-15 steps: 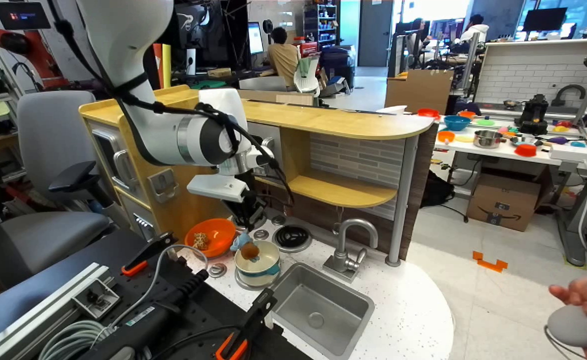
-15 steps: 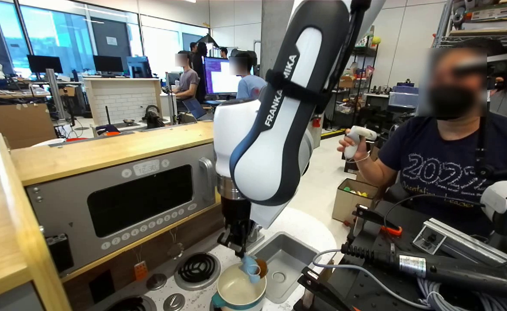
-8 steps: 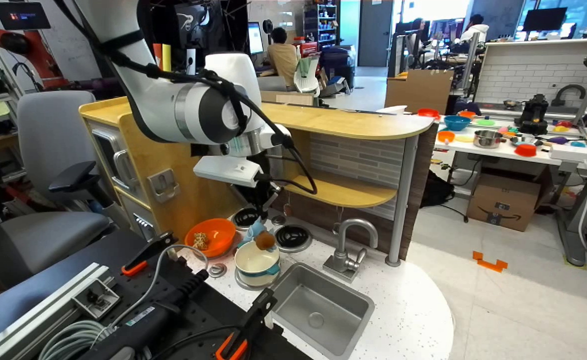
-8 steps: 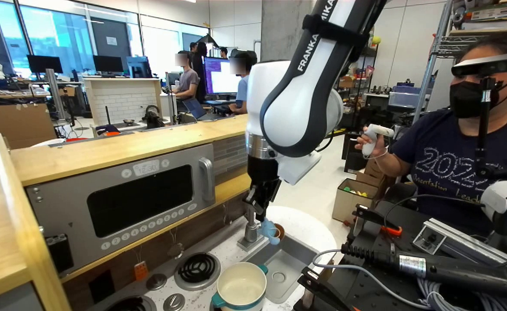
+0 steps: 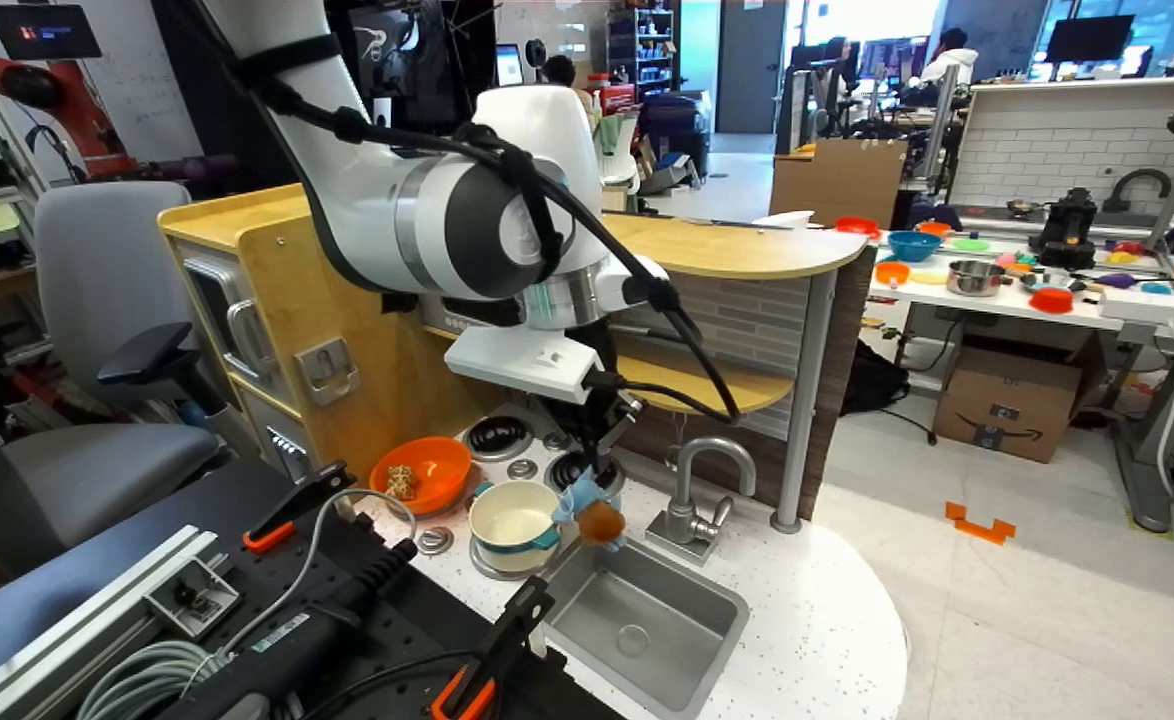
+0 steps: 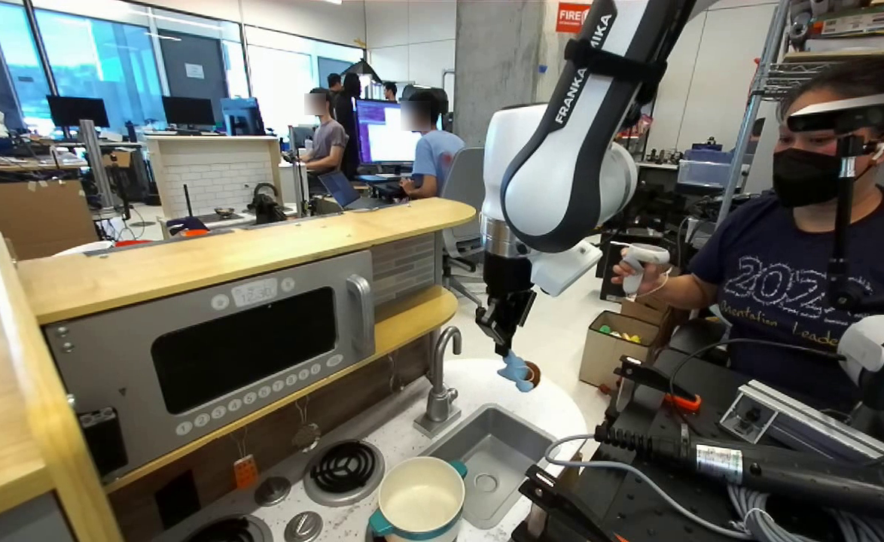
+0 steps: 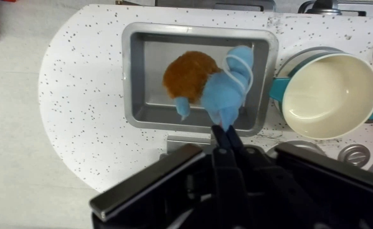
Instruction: Put the thing in the bowl into the sink
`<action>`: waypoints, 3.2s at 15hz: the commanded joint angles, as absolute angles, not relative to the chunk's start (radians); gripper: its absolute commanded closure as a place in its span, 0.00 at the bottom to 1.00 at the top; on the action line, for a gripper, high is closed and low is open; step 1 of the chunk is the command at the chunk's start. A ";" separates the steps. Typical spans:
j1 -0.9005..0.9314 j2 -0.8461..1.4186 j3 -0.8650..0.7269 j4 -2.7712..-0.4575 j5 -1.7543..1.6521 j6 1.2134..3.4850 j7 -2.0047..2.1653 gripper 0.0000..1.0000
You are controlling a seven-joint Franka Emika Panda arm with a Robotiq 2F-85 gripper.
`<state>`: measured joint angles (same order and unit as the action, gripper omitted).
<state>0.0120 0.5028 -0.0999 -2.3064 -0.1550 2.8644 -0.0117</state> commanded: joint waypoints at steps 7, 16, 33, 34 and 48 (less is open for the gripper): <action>0.047 0.738 -0.184 -2.148 -0.186 2.923 0.015 1.00; 0.145 1.007 -0.258 -1.946 -0.168 2.988 0.059 1.00; 0.177 1.002 -0.257 -1.960 -0.187 2.998 0.019 0.00; 0.158 0.959 -0.240 -1.994 -0.190 2.993 -0.008 0.00; 0.120 0.596 -0.248 -2.368 -0.322 2.959 -0.138 0.00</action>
